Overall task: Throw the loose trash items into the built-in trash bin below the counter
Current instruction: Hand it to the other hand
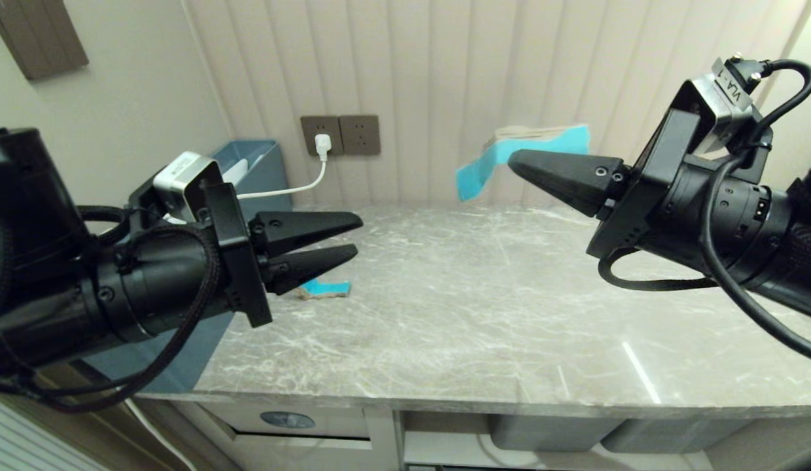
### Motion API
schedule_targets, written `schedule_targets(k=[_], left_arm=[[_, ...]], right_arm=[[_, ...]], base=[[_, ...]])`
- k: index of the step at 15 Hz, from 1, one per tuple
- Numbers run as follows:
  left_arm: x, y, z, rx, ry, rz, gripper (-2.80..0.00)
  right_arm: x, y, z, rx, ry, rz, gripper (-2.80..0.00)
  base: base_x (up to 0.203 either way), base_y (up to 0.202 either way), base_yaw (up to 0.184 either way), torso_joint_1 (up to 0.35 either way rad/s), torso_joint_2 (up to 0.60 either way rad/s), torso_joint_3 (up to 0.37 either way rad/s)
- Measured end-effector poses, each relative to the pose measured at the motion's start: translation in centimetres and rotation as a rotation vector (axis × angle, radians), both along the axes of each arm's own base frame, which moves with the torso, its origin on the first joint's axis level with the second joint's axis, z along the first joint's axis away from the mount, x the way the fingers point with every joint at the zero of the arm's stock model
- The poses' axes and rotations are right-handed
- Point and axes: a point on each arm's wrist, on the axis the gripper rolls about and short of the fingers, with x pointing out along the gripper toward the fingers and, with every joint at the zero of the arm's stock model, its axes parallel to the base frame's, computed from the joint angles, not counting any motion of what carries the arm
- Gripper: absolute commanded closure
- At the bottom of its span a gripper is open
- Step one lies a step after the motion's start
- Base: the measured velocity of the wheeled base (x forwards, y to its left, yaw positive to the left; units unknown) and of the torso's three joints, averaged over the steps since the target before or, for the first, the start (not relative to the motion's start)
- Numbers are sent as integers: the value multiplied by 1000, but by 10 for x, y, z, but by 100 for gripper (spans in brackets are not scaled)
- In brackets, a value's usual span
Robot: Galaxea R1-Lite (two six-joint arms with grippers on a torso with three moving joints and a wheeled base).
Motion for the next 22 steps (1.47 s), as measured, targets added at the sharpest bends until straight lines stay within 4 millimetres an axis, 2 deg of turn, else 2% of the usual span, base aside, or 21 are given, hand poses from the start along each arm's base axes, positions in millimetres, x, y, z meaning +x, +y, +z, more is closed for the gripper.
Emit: schedule_targets(k=[6,12,22], left_arm=[[10,-18,6,-141,-44,-50,-280],[16,-28,16,-198,-32,-74,-280],[5,-44,38,-272,-44,-163,-280]], right_arm=[[-16,18,5,80,75,119,0],[-19,21,12,172,88,179,0],[-22,27,11,198,103,252,0]], base=[[0,0,0,0,0,0],[0,0,0,0,0,0],[0,0,0,0,0,0]])
